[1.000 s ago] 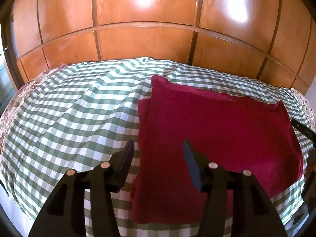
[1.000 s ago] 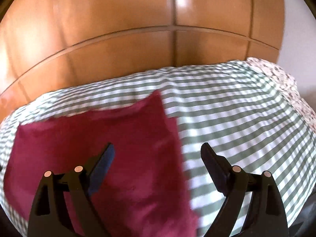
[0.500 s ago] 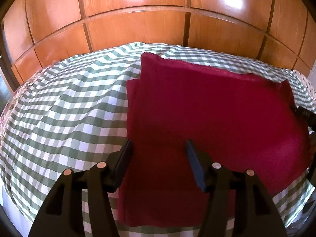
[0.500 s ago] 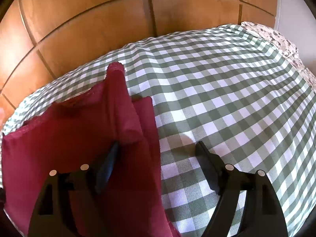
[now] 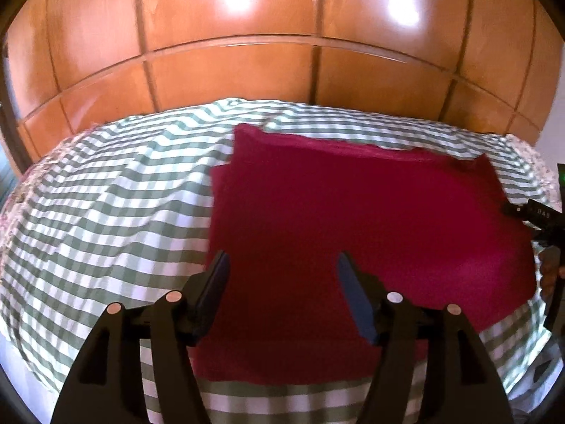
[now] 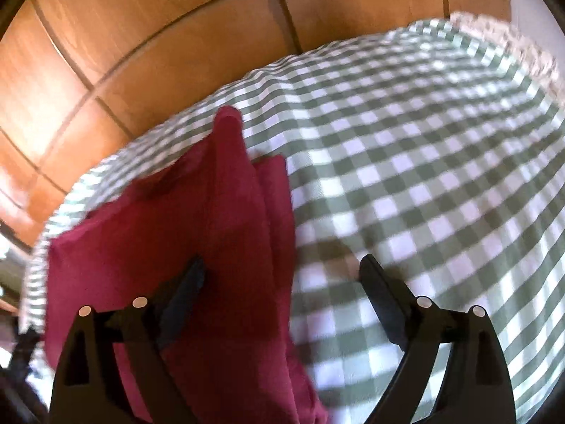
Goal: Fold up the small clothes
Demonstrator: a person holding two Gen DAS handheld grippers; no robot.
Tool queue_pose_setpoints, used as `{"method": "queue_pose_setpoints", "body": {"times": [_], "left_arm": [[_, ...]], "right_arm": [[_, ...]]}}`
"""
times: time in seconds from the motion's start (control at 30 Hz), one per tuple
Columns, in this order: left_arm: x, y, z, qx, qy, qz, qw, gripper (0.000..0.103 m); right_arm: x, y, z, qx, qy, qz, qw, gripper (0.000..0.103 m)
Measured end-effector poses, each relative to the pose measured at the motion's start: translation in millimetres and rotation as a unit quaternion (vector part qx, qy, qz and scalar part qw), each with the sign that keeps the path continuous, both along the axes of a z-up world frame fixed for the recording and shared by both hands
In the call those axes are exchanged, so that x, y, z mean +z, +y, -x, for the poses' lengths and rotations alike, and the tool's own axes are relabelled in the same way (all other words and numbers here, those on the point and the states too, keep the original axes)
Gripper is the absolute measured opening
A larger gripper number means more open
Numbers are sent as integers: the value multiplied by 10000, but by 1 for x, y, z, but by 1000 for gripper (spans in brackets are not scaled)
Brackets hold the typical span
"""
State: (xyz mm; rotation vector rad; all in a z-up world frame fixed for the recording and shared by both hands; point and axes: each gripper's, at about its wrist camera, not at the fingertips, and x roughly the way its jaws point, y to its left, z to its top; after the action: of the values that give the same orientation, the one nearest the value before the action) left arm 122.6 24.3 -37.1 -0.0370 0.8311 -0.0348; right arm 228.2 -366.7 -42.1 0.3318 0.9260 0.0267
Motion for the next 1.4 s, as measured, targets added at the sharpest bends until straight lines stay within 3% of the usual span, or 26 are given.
{"method": "queue_pose_setpoints", "body": {"times": [0.23,0.33,0.4,0.47,0.57,1.07,1.4], "left_arm": [[-11,-23,-5,-677,404,804,9936,64],[-19,-32,-11,-740,531,705,9933,64],[-26,-35,-15,-735,609,689,9930,65],[-30,-37,-18,-751,666,632,9929,66],[-31,-38,-22,-761,679,610,9929,67],[-27,-33,-17,-620,609,664,9940,67],[-25,-16,-15,-661,570,1149,9895,67]], "right_arm": [[-5,-3,36,796,79,-1244,9890,86],[-12,5,48,945,37,-1242,9877,82],[-13,6,49,838,21,-1321,9877,74],[-16,8,47,750,46,-1329,9883,56],[-16,14,46,826,69,-1423,9863,39],[15,42,43,792,105,-772,9938,31],[58,101,38,1298,-192,-406,9905,29]]}}
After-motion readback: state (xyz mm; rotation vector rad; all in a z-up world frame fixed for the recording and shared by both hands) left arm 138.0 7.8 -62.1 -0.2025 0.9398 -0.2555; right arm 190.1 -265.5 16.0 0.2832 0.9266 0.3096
